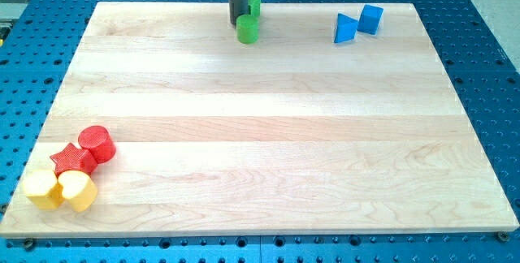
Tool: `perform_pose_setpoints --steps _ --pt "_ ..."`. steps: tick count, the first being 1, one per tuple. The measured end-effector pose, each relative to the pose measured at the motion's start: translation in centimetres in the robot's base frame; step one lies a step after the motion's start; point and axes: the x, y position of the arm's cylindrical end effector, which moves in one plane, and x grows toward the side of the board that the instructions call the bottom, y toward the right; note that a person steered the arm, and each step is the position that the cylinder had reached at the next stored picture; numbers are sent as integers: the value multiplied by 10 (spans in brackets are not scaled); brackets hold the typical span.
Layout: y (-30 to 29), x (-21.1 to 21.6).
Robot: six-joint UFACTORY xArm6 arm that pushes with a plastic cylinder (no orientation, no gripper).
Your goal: Move the green star into the triangle
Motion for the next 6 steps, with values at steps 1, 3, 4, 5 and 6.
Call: perform_pose_setpoints --steps 1,3,4,5,6 --pt "-65 -1" --pt "-18 -45" --pt "22 -30" --pt "109 5" --pt "141 11"
